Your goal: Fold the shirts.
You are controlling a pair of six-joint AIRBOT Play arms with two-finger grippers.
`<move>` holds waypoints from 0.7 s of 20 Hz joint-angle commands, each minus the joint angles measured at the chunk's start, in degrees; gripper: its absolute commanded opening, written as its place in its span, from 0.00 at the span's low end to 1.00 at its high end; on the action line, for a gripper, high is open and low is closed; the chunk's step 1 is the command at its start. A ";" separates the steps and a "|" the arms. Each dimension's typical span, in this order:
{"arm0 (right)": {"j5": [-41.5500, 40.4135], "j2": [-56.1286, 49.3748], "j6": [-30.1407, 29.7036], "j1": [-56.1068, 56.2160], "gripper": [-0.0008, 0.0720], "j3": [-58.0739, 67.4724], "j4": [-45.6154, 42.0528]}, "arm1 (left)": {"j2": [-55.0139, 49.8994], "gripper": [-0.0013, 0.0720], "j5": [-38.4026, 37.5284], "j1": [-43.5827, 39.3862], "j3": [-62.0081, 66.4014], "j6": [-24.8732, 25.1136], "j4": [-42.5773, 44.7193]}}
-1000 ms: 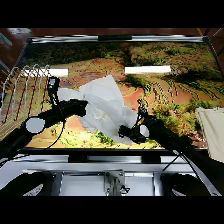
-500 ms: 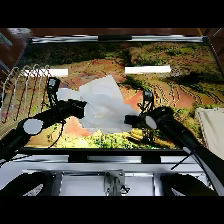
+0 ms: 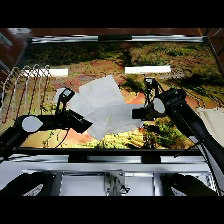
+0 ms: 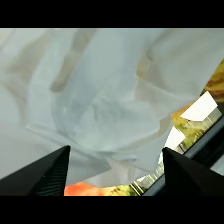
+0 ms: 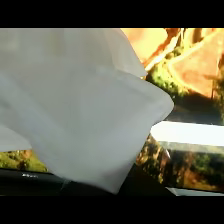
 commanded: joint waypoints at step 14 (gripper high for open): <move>1.42 -1.07 -1.73 -0.13 0.14 0.46 1.01 | -31.93 0.81 -28.65 5.49 25.22 12.26 -6.21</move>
